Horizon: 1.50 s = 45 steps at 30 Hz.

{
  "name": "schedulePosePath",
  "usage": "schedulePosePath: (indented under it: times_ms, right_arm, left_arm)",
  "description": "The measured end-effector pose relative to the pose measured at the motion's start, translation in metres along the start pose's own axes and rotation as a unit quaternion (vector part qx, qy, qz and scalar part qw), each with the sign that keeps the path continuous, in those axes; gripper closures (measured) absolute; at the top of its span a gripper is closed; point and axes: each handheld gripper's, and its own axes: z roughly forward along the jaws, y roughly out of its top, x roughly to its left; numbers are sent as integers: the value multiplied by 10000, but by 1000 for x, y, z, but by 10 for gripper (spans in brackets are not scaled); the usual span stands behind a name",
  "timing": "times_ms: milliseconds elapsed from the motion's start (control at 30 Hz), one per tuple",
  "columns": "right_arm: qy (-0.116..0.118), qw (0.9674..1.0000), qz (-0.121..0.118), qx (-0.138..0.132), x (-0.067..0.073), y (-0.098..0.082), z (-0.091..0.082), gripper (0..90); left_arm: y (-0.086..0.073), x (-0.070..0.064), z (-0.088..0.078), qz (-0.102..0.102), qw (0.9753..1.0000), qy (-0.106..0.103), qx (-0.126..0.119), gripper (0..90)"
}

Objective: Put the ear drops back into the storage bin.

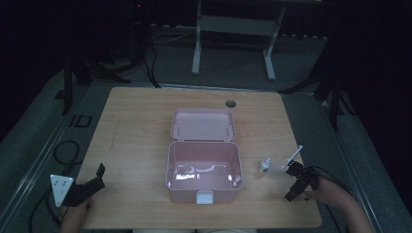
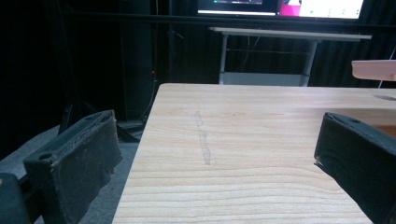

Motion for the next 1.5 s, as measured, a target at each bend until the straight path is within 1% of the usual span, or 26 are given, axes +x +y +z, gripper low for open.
schedulePosePath:
  times_ms: [133,200,267,400,533,600,667,700,800,833,933,1000,1067,1100,1167,1233,1400,1500]
  right_arm:
    - [-31,9999,-29,-140,0,7,-3,129]
    - [-135,9996,-45,-227,-1,12,-7,130]
    - [-138,9994,-45,-302,0,16,-9,129]
    - [-82,9995,-42,-294,0,27,-11,129]
    - [-157,9995,-34,-274,-1,39,-12,139]
    - [-127,9994,-26,-306,-1,44,-13,162]
    - [-50,9995,-46,-316,-1,50,-15,167]
    - [-47,9995,-60,-315,-1,52,-15,183]
    - [-59,9994,-92,-324,0,60,-17,188]
    - [-28,9994,-103,-335,0,63,-18,188]
    - [62,9995,-161,-274,2,69,-17,188]
    - [64,9996,-176,-230,3,75,-15,194]
    - [91,9995,-195,-241,3,79,-13,197]
    - [97,9995,-184,-258,4,81,-13,219]
    - [74,9994,-163,-306,4,85,-13,232]
    - [58,9992,-201,-355,4,88,-13,276]
    - [22,9986,-308,-419,5,96,-13,353]
    - [61,9986,-324,-418,6,99,-12,365]
  left_arm:
    - [0,0,0,4,10000,-5,5,4]
    - [0,0,0,14,10000,-1,7,4]
    - [0,0,0,5,10000,-7,3,4]
    - [0,0,0,3,10000,-11,5,4]
    - [0,0,0,-9,10000,-13,-3,4]
    - [0,0,0,-15,10000,-17,0,4]
    - [0,0,0,-9,10000,-19,-2,4]
    - [0,0,0,-14,10000,-22,1,4]
    - [0,1,0,-17,10000,-28,0,4]
    - [0,1,0,-20,10000,-29,0,4]
    - [0,1,0,-23,10000,-31,-4,4]
    - [0,1,0,-26,10000,-38,-1,4]
    - [0,1,0,-28,10000,-40,0,4]
    - [0,1,0,-32,10000,-41,0,4]
    - [0,1,0,-31,10000,-43,-2,4]
    - [0,1,0,-30,10000,-46,-1,4]
    - [0,1,0,-31,10000,-57,2,4]
    - [0,1,0,-35,10000,-58,1,4]
